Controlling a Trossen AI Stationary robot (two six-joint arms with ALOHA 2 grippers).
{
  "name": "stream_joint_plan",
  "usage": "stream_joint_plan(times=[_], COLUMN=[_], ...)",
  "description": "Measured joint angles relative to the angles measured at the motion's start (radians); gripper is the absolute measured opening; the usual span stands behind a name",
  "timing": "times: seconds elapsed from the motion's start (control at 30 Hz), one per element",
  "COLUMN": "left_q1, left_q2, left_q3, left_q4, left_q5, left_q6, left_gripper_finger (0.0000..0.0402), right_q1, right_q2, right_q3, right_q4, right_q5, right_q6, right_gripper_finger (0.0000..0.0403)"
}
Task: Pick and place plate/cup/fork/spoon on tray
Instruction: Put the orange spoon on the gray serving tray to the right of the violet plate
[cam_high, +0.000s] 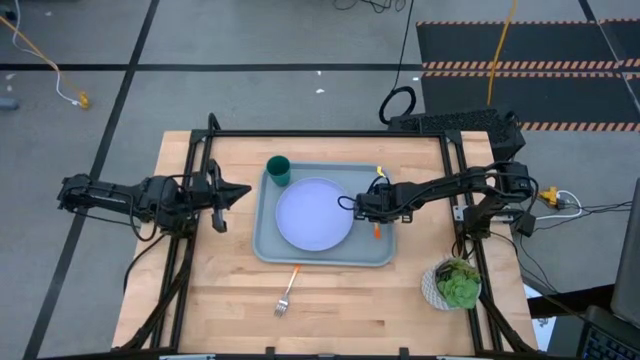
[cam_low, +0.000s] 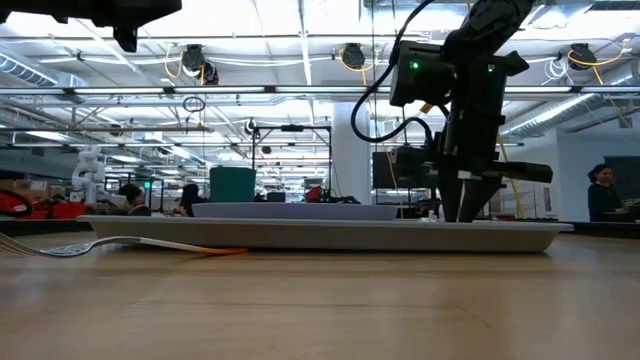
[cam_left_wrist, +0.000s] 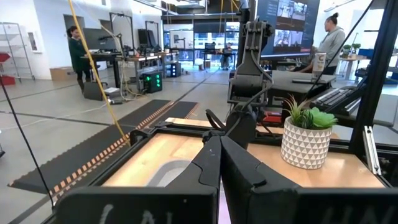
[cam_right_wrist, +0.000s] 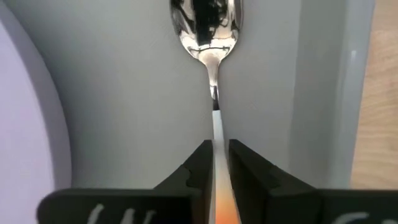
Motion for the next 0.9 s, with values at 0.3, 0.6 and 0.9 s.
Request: stream_joint_plan(times=[0.3,0.6,0.9], left_q1=[0.000,0.000,0.000], left_q2=[0.000,0.000,0.000], left_q3=[0.000,0.000,0.000], left_q4=[0.000,-0.003,-0.011], left_q5=[0.000,0.000,0.000], left_q6=[0.001,0.001,0.001], left_gripper_finger=[0.0007,0.0007,0.0007], right_q1=[0.000,0.001,0.001], right_q2=[0.000,0.000,0.000], right_q3=[0.000,0.000,0.000], right_q4=[0.019,0.059,0.049], right_q5=[0.005,0.002,0.000], right_q6=[-0.004,0.040,0.030], right_gripper_finger=[0.0074,0.0075,0.0074])
